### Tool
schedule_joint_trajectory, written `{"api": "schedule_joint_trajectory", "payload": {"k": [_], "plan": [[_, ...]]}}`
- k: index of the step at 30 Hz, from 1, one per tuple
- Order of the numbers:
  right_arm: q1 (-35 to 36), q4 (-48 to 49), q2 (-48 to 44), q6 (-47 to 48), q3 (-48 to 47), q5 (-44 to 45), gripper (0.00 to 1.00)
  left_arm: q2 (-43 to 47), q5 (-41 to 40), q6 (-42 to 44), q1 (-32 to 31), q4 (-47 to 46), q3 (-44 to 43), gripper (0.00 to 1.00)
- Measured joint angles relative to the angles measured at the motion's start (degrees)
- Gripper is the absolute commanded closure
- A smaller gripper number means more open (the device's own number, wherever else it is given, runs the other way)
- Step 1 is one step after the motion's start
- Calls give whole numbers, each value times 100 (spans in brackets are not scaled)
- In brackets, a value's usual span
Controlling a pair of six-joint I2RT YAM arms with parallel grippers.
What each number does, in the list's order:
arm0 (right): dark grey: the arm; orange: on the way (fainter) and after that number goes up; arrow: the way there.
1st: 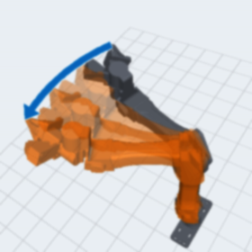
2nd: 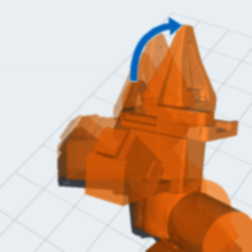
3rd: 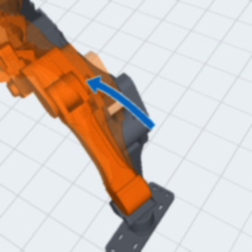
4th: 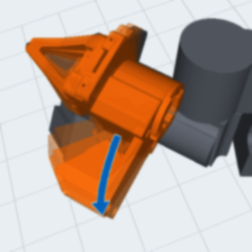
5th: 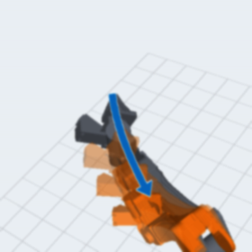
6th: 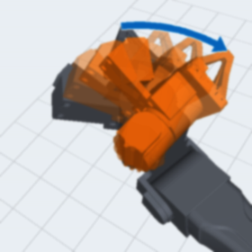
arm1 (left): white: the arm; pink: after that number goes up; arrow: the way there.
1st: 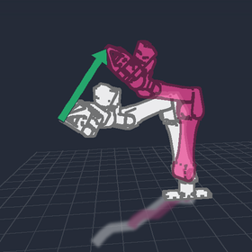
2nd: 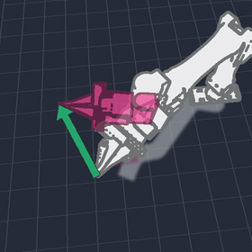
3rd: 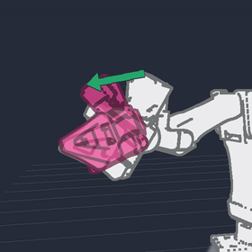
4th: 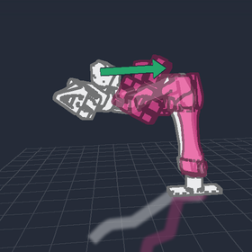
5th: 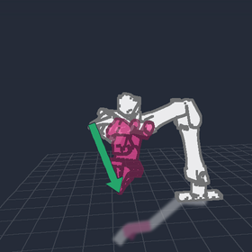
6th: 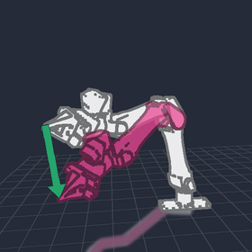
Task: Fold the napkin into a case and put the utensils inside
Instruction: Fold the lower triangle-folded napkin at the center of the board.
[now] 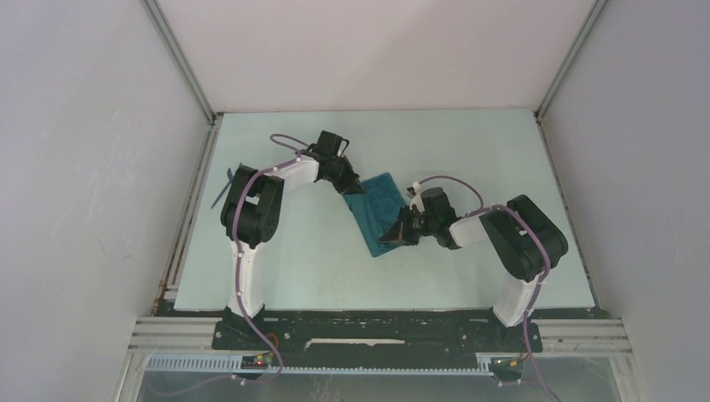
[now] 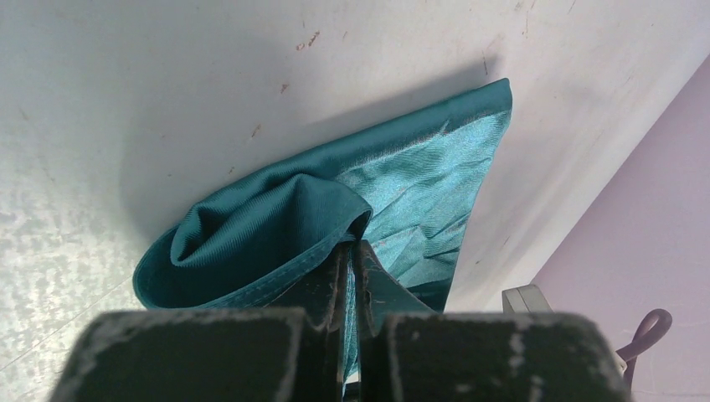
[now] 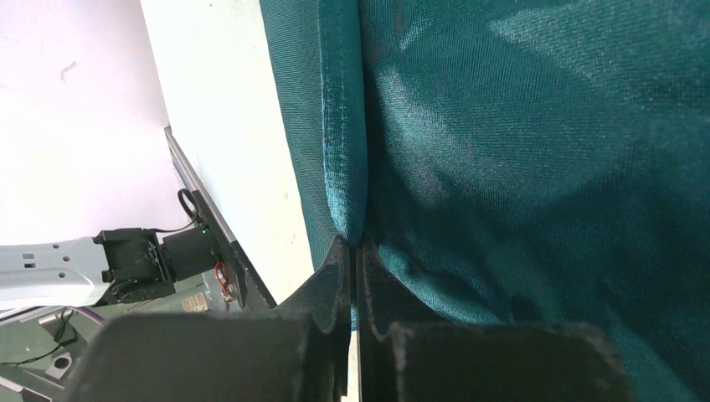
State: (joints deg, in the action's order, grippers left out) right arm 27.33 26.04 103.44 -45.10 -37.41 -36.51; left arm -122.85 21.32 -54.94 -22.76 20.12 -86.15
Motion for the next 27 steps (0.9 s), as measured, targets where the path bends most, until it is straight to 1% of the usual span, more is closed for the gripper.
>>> {"api": "schedule_joint_trajectory", "payload": {"k": [18, 27], "plan": [[-57, -223, -164, 179, 0, 68, 100, -17, -68, 57, -63, 39, -92, 97], [-61, -319, -166, 262, 0, 181, 99, -267, 39, 57, -74, 37, -236, 97]]}}
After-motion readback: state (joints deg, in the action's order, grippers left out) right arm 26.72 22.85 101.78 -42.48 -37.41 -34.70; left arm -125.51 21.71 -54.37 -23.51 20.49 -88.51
